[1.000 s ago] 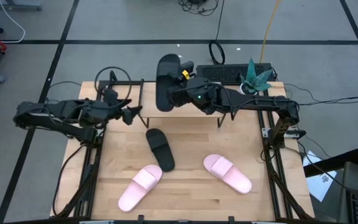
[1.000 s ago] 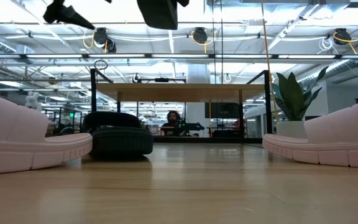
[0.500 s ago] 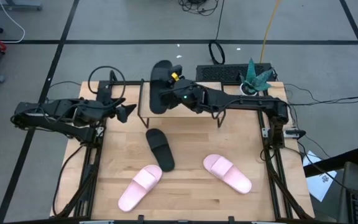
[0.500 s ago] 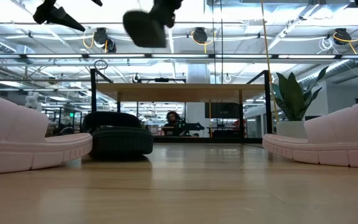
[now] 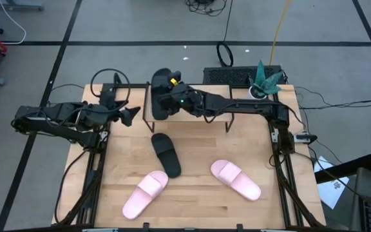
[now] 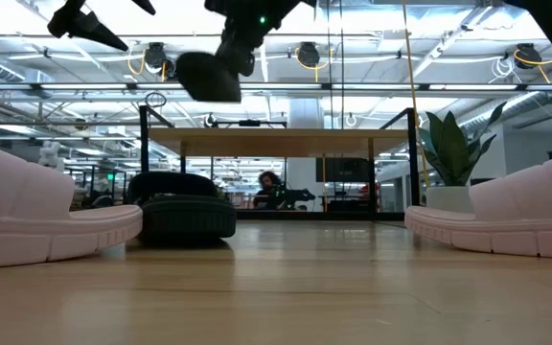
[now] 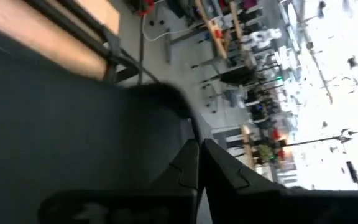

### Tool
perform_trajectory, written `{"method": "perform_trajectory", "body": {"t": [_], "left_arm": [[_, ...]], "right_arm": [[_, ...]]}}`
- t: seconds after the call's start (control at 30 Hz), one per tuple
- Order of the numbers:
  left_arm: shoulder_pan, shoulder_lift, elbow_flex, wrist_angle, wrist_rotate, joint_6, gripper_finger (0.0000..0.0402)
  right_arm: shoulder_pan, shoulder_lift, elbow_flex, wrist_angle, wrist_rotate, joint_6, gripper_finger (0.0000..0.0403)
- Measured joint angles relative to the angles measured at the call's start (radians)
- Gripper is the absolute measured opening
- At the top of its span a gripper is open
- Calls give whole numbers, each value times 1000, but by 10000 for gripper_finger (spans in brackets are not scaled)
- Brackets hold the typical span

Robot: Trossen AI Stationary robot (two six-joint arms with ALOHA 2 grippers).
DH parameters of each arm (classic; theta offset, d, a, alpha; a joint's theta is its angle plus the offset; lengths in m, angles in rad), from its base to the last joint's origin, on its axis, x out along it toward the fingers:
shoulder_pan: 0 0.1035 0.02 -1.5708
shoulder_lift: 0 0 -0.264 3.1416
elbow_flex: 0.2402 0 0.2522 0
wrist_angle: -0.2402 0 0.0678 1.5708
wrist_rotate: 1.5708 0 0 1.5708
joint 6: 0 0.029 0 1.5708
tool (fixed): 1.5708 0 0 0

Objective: Pick and place slides into the shelf
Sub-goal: Put the right black slipper on the shelf

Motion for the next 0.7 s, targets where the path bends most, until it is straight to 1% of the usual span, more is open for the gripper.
{"method": "perform_trajectory", "body": {"t": [0.23, 0.3, 0.7], "left_arm": [[0, 0, 0, 1, -16, 0, 395], [0, 0, 0, 1, -24, -1, 395], [0, 0, 0, 2, -35, -4, 395]], "right_arm": [[-21, 18, 0, 9, -30, 15, 0], [-23, 31, 0, 15, -54, 38, 0], [-34, 73, 0, 35, -82, 61, 0]]}}
